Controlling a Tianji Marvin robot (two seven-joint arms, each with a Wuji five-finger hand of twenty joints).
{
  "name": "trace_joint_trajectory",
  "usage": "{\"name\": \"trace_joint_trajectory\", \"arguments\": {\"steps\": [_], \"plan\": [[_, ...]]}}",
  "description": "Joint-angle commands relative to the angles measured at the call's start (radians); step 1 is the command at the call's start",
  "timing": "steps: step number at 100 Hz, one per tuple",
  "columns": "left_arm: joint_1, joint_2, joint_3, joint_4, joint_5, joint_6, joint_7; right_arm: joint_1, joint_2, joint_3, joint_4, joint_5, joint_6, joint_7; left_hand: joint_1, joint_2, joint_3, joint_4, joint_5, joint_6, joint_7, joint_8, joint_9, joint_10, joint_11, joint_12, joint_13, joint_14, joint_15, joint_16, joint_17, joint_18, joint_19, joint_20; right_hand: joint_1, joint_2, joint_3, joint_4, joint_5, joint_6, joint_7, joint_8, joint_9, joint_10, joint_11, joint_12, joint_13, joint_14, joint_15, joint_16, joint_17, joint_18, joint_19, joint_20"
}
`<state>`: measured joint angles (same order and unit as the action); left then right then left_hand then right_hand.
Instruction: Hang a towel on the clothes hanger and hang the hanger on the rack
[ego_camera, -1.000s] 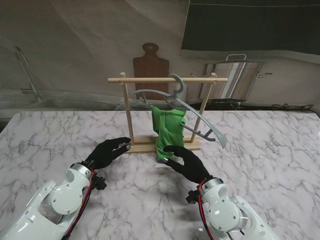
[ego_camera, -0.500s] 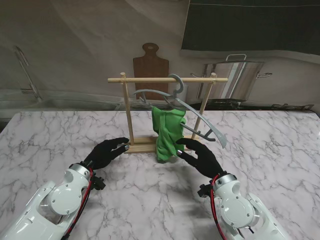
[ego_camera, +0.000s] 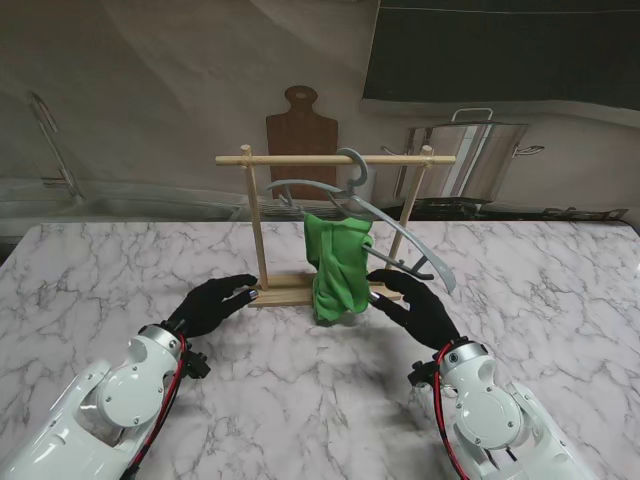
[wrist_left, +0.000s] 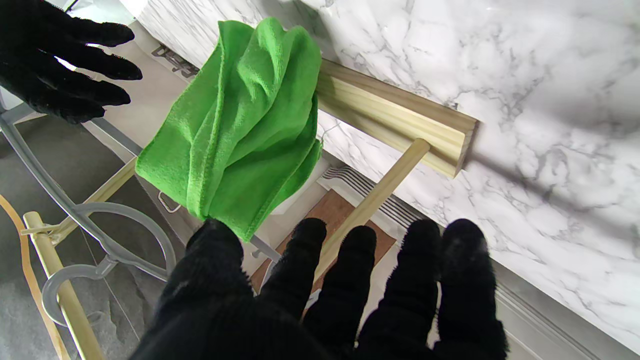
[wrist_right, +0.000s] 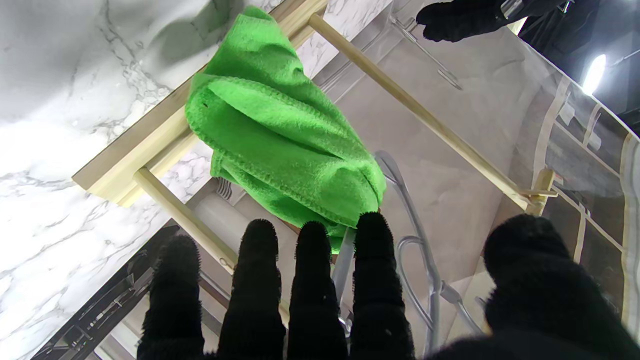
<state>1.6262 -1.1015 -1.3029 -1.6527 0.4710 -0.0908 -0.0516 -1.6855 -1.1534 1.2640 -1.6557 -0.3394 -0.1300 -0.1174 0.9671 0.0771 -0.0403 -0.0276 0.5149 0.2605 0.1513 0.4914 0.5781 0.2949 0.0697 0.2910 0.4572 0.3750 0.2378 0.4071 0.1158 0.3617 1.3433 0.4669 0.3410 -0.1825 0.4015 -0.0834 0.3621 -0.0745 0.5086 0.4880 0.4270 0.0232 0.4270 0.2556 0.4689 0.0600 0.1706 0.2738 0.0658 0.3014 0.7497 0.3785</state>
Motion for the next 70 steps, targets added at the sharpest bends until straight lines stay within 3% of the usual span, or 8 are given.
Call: {"name": "trace_joint_trajectory", "arguments": {"steps": [1, 70], "plan": [[-0.005, -0.001, 0.003, 0.000, -0.002, 0.006, -0.016, 0.009, 0.002, 0.004, 0.005, 0.006, 0.007, 0.012, 0.001, 0.048, -0.001, 0.005, -0.029, 0.005, -0.011, -0.010, -0.025, -0.011, 0.000, 0.007, -0.016, -0.017, -0.001, 0.015, -0.014, -0.004, -0.681, 0.020, 0.005, 0.024, -0.015, 0.021, 0.010, -0.036, 0.000, -0.022, 0.019, -0.033, -0.014, -0.008, 0.018, -0.035, -0.025, -0.022, -0.002, -0.026, -0.019, 0.019], [-0.017, -0.004, -0.012, 0.021, -0.009, 0.002, -0.004, 0.066, 0.000, -0.038, 0.046, 0.017, 0.010, 0.020, 0.002, 0.049, 0.000, 0.005, -0.031, 0.006, -0.012, -0.011, -0.026, -0.010, -0.001, 0.007, -0.019, -0.015, -0.001, 0.015, -0.015, -0.007, -0.684, 0.021, 0.006, 0.024, -0.022, 0.021, -0.001, -0.049, -0.010, -0.022, 0.016, -0.036, -0.020, -0.009, 0.014, -0.038, -0.033, -0.022, -0.002, -0.024, -0.036, 0.038]]}}
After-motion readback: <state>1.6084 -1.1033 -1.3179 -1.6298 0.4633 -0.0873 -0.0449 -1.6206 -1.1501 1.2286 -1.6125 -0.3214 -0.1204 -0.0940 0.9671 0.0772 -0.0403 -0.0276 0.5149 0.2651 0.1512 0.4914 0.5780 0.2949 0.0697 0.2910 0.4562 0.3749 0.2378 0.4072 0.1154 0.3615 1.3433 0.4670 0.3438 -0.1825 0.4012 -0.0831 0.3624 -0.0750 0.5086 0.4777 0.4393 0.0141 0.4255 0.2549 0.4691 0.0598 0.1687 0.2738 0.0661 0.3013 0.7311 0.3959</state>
